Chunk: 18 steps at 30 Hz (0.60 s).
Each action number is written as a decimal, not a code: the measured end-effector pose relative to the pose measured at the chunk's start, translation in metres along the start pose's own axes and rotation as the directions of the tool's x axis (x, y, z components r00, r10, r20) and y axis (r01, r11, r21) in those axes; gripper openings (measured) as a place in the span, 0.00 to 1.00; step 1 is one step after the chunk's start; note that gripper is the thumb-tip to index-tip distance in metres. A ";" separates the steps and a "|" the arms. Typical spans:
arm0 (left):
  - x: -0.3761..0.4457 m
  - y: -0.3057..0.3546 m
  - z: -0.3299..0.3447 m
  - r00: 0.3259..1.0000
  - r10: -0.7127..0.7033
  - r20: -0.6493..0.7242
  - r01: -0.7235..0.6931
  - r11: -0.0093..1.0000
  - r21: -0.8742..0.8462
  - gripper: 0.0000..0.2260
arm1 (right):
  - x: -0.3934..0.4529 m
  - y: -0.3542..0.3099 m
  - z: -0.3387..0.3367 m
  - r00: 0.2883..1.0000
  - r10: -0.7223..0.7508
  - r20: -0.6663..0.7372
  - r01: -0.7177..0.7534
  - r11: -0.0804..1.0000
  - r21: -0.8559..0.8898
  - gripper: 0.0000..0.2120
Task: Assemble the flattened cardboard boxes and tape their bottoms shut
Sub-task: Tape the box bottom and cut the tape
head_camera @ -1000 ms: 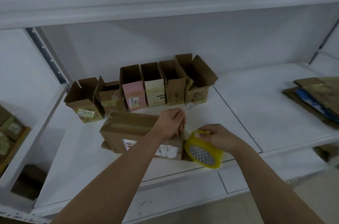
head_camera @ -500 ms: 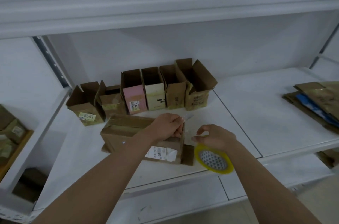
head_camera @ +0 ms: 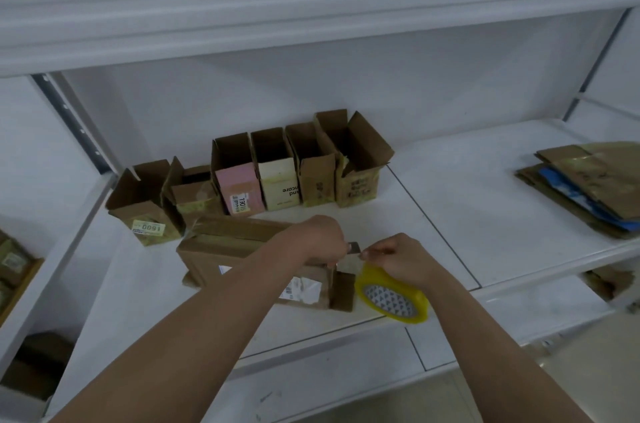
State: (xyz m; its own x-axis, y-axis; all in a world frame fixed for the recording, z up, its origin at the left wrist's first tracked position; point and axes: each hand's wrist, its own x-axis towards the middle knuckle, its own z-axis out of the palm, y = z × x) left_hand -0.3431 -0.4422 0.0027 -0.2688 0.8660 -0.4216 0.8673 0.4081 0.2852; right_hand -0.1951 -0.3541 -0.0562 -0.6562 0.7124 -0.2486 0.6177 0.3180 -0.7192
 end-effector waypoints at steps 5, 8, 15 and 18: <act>0.006 0.007 0.007 0.999 -0.032 -0.018 0.035 0.987 0.160 0.14 | -0.004 -0.006 0.008 0.997 -0.005 -0.074 -0.005 0.991 -0.135 0.10; 0.003 0.005 0.004 1.000 -0.029 -0.005 0.030 0.993 0.118 0.15 | -0.006 -0.009 0.012 0.985 0.053 -0.163 -0.079 0.985 -0.156 0.14; -0.006 -0.004 0.003 0.995 -0.037 -0.094 0.028 0.995 -0.098 0.19 | -0.009 -0.009 0.012 0.980 0.128 -0.152 -0.112 0.987 0.113 0.12; -0.014 -0.014 0.001 0.991 -0.028 -0.135 -0.012 0.959 -0.283 0.19 | -0.010 -0.007 0.016 0.978 0.144 -0.149 -0.118 0.978 0.170 0.13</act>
State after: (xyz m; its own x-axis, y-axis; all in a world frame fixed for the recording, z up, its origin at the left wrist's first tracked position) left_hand -0.3510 -0.4602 0.0038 -0.3466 0.8854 -0.3097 0.7166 0.4630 0.5216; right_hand -0.1993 -0.3732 -0.0591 -0.4888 0.8358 -0.2501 0.6079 0.1207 -0.7848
